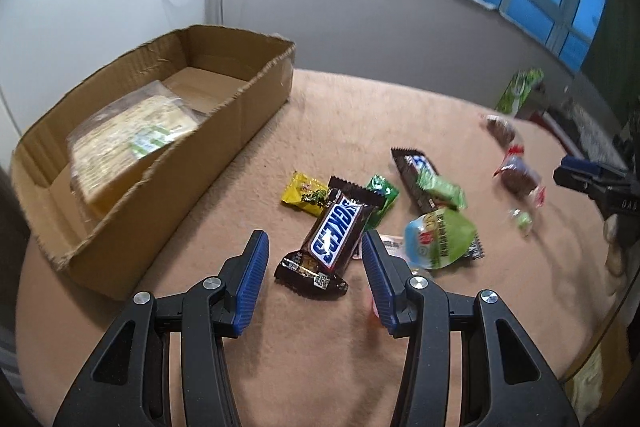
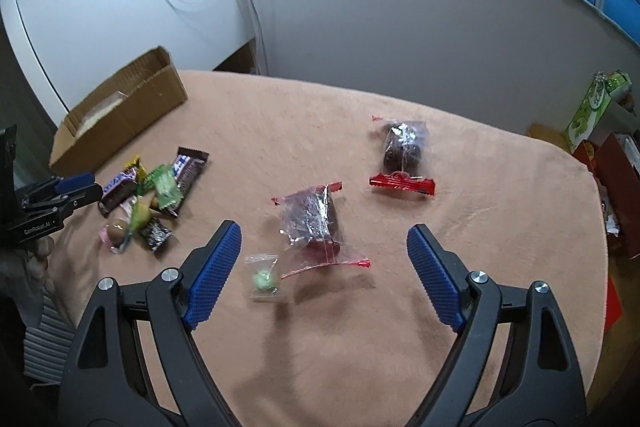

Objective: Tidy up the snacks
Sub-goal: 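Grasp the Snickers bar with the left gripper while the right grasps the red-tagged bag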

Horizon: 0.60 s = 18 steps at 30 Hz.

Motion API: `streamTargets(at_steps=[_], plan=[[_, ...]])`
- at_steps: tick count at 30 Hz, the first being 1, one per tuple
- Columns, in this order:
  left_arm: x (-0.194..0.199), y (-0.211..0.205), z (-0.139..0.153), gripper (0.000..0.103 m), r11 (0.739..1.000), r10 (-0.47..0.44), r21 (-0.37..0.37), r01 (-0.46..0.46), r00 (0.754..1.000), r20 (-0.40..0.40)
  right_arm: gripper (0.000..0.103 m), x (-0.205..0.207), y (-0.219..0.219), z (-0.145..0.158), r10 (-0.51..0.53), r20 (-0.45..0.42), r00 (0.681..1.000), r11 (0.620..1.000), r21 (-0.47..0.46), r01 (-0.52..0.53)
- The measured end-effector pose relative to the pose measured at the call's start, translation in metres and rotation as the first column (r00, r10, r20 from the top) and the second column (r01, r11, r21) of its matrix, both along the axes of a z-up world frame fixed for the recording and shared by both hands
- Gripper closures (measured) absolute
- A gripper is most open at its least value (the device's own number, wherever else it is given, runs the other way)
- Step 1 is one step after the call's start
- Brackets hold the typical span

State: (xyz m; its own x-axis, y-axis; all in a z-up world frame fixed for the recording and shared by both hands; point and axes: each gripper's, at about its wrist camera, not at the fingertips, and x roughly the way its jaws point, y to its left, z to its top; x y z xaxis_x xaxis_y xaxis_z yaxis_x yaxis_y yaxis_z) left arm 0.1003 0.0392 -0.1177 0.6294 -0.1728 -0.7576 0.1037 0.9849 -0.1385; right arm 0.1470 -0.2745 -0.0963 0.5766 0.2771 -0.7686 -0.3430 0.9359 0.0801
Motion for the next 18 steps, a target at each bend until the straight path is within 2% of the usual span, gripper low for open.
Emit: streamTargets(at_steps=[5, 8, 11, 12, 13, 18], plan=[[0.010, -0.008, -0.009, 0.056, 0.998, -0.033, 0.049, 0.034, 0.999, -0.027, 0.023, 0.011, 0.008, -0.010, 0.028, -0.028, 0.999, 0.999, -0.020, -0.028], [0.015, -0.009, -0.015, 0.059, 0.998, -0.044, 0.039, 0.045, 0.998, -0.045, 0.027, 0.018, 0.011, -0.016, 0.031, -0.047, 0.998, 0.999, -0.042, -0.033], [0.015, -0.011, -0.015, 0.064, 0.998, -0.044, 0.043, 0.045, 0.998, -0.040, 0.038, 0.026, 0.013, -0.025, 0.035, -0.078, 0.996, 0.998, -0.053, -0.039], [0.015, -0.011, -0.015, 0.068, 0.998, -0.045, 0.039, 0.046, 0.998, -0.036, 0.044, 0.028, 0.013, -0.028, 0.036, -0.090, 0.995, 0.998, -0.057, -0.041], [0.015, -0.011, -0.014, 0.076, 0.998, -0.045, 0.034, 0.046, 0.998, -0.035, 0.045, 0.030, 0.013, -0.030, 0.037, -0.095, 0.995, 0.997, -0.057, -0.043], [0.014, -0.009, -0.014, 0.076, 0.999, -0.038, 0.024, 0.039, 0.999, -0.027, 0.059, 0.037, 0.014, -0.038, 0.042, -0.123, 0.992, 0.997, -0.058, -0.049]])
